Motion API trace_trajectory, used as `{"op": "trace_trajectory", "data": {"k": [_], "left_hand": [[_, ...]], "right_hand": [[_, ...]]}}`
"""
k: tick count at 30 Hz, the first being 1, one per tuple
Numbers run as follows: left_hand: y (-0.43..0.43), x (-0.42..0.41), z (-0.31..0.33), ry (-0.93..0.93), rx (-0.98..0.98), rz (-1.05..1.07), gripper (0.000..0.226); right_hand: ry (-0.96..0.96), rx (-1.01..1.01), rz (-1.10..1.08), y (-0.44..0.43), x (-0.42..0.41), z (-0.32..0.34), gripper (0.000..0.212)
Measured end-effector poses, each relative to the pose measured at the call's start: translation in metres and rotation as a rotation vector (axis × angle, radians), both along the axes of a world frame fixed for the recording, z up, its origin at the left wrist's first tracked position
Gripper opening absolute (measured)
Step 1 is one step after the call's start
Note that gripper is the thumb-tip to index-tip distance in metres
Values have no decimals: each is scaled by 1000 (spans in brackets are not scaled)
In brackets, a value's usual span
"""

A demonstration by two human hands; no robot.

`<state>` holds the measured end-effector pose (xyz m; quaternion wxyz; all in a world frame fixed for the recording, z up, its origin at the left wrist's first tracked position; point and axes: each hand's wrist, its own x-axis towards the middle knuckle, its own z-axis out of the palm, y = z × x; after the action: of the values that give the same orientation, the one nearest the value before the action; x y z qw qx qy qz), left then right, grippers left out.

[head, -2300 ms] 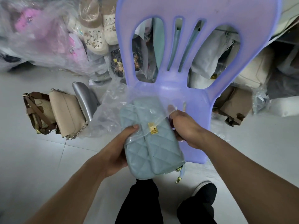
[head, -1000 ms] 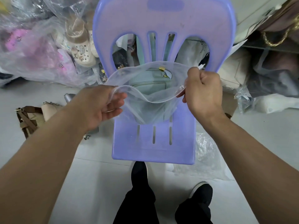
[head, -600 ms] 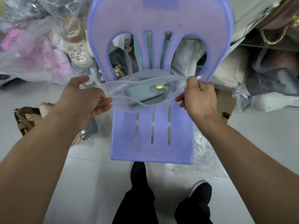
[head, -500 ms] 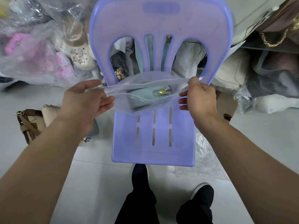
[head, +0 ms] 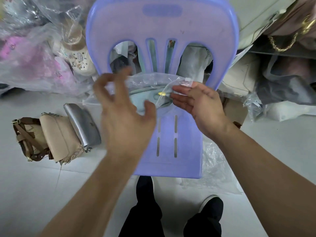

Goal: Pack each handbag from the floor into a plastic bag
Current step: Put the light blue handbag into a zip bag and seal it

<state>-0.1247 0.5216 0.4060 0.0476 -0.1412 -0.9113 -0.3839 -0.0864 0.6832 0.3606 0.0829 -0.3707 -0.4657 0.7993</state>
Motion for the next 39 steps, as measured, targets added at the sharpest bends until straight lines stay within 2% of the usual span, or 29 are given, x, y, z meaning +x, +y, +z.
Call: {"op": "trace_trajectory", "data": {"k": [3, 5, 6, 8, 10, 11, 15, 18, 25, 28, 32, 35, 39], "left_hand": [[33, 12, -16, -3, 0, -268, 43], [53, 4, -27, -9, -37, -376, 37], [62, -1, -32, 32, -103, -400, 34], [76, -14, -42, 127, -235, -407, 29], [82, -26, -46, 109, -271, -415, 26], [84, -30, -45, 71, -248, -434, 23], [90, -34, -39, -45, -183, -485, 16], [92, -34, -37, 35, -267, -478, 14], [42, -43, -39, 141, -545, -298, 9], [23, -42, -35, 137, -579, -217, 9], [-11, -48, -35, 135, -628, -126, 10], [-46, -52, -35, 164, -641, -58, 8], [-84, -55, -34, 92, -672, 53, 9]], "right_hand": [[-1, 132, 103, 3, 5, -4, 25], [7, 190, 136, 8, 9, -7, 25], [13, 245, 136, 12, 11, -8, 24], [-10, 477, 143, 19, 14, -12, 27], [-43, 696, 150, 24, 17, -15, 25], [-53, 724, 134, 25, 18, -15, 21], [-93, 607, 40, 23, 20, -13, 14], [-123, 585, 33, 24, 18, -13, 15], [-202, 490, -99, 26, 10, -17, 17], [-201, 439, -158, 17, -2, -18, 16], [-220, 268, -340, 15, -20, -16, 11], [-234, 235, -389, 11, -30, -13, 10], [-247, 229, -438, 4, -39, -14, 21]]}}
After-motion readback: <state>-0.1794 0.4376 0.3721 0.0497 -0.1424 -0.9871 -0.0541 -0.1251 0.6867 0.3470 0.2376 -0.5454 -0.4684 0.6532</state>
